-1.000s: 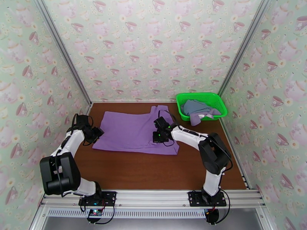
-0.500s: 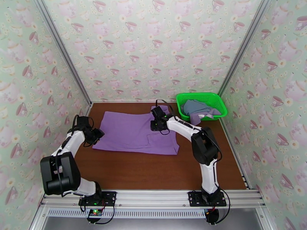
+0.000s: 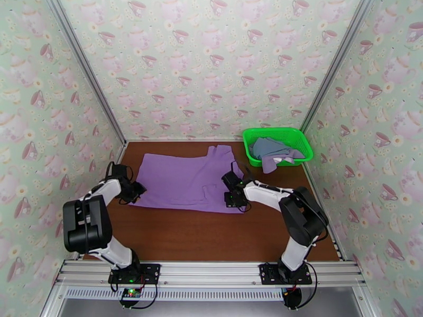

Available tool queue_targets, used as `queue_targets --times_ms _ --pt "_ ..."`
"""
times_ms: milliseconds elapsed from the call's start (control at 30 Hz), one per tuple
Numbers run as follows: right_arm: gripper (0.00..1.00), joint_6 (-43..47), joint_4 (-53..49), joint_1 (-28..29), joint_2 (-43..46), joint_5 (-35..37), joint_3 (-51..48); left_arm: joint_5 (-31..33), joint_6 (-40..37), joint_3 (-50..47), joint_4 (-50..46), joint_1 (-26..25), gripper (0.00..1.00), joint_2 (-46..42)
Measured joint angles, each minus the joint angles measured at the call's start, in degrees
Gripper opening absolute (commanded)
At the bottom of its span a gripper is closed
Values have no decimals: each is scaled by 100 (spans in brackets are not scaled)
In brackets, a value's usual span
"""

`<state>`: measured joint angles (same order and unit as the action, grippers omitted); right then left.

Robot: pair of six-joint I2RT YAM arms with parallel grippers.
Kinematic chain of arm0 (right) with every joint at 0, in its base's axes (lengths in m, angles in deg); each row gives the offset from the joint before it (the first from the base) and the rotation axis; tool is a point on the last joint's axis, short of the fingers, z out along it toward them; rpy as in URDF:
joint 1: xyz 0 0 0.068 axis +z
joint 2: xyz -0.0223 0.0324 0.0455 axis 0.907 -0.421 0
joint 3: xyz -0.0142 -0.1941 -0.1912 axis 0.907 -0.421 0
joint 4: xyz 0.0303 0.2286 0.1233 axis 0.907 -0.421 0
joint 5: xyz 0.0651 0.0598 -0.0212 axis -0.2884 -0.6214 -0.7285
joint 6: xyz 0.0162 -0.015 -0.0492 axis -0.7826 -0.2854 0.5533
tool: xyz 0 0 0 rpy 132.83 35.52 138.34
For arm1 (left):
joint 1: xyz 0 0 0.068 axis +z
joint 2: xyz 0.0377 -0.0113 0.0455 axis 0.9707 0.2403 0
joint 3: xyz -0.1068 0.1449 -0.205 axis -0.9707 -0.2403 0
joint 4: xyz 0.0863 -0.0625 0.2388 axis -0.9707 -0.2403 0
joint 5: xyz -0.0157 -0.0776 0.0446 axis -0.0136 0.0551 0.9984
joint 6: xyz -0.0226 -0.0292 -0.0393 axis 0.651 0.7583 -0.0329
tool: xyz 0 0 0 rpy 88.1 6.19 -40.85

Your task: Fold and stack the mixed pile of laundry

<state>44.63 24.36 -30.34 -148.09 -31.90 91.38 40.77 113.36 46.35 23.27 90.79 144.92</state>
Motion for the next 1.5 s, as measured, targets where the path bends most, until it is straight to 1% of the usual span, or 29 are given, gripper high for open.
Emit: queue_targets --times_ms 133,300,433,633,700,767,833,933,1067,1167,1200,1233,1300,1333,1367,1400,1500 --pt "17 -212 13 -221 9 -4 -22 -20 258 -402 407 -76 39 -46" --pt "17 -457 -52 -487 179 33 -214 -11 669 -914 1040 -365 39 -369" --pt "17 -584 -136 -529 369 114 -428 20 966 -1320 1115 -586 39 -789" --pt "20 -693 -411 -562 756 173 -800 175 1325 -2006 485 -837 40 -1821" --pt "21 -706 -487 -608 955 155 -977 258 1405 -2221 122 -887 43 -2260" --pt "24 -691 -592 -662 1128 133 -1084 402 1469 -2337 -306 -879 50 -2702" --pt "27 -621 -623 -682 1224 94 -1082 525 1462 -2288 -654 -855 55 -2973" --pt "35 -417 -699 -706 1322 -28 -986 730 1377 -1845 -1156 -776 63 -3045" --pt "50 -52 -942 -704 1510 -157 -448 1012 1150 -717 -1526 -651 72 -2730" --pt "54 249 -1163 -704 1681 -151 262 1152 861 275 -1550 -597 70 -2151" --pt "55 352 -1222 -704 1696 -151 529 1167 752 560 -1523 -577 68 -1919" --pt "54 455 -1272 -706 1692 -153 831 1167 608 909 -1502 -562 62 -1611" --pt "53 654 -1322 -715 1646 -181 1320 1123 295 1580 -1429 -522 42 -925" --pt "53 743 -1346 -715 1587 -205 1561 1097 138 1897 -1403 -511 35 -557" --pt "52 817 -1377 -715 1497 -234 1775 1047 -57 2282 -1379 -501 31 -101" --pt "51 881 -1379 -715 1408 -267 1917 1005 -162 2557 -1360 -496 29 247" --pt "49 1010 -1403 -715 1021 -398 2210 861 -603 3499 -1342 -496 29 1482"
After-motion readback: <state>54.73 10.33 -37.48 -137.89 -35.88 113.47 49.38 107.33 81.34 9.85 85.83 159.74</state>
